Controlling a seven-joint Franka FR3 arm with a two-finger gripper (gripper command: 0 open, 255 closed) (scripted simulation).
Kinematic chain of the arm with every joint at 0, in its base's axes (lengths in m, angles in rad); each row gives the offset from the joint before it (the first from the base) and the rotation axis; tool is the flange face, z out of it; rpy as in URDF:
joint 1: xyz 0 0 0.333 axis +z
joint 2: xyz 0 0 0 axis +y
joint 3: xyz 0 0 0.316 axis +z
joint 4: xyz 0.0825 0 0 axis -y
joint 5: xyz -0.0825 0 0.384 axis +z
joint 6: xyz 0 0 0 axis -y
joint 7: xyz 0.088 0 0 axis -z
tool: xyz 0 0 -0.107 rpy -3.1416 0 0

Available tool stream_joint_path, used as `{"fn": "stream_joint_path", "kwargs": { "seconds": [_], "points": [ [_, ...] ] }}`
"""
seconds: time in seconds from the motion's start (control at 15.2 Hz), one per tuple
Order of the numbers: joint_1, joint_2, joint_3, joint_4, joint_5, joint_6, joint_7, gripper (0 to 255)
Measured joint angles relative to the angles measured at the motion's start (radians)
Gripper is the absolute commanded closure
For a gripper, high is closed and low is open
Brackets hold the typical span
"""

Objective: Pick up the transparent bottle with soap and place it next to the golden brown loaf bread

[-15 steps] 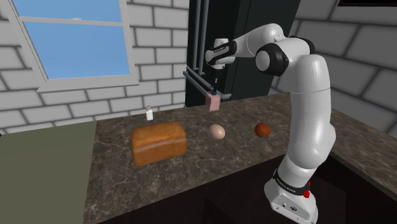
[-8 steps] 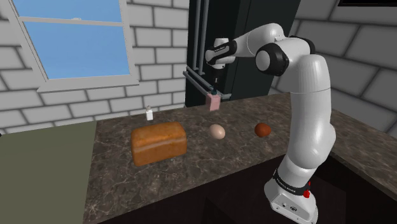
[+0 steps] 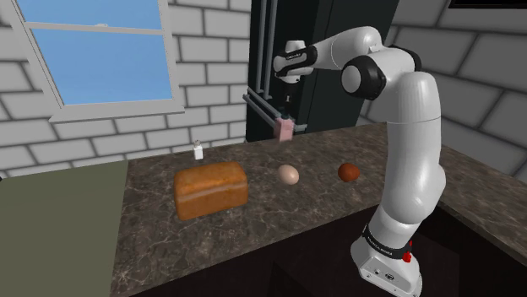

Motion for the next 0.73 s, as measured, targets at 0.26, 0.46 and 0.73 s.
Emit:
{"fn": "stream_joint_path", "kwargs": {
  "seconds": [0.26,0.46,0.73],
  "points": [
    [0.000,-0.014,-0.003,0.032,-0.006,-0.046,0.002,255],
    [-0.002,-0.017,-0.005,0.069,-0.007,-0.085,0.002,255],
    [-0.006,-0.020,-0.006,0.119,-0.009,-0.137,0.002,255]
  ]
}}
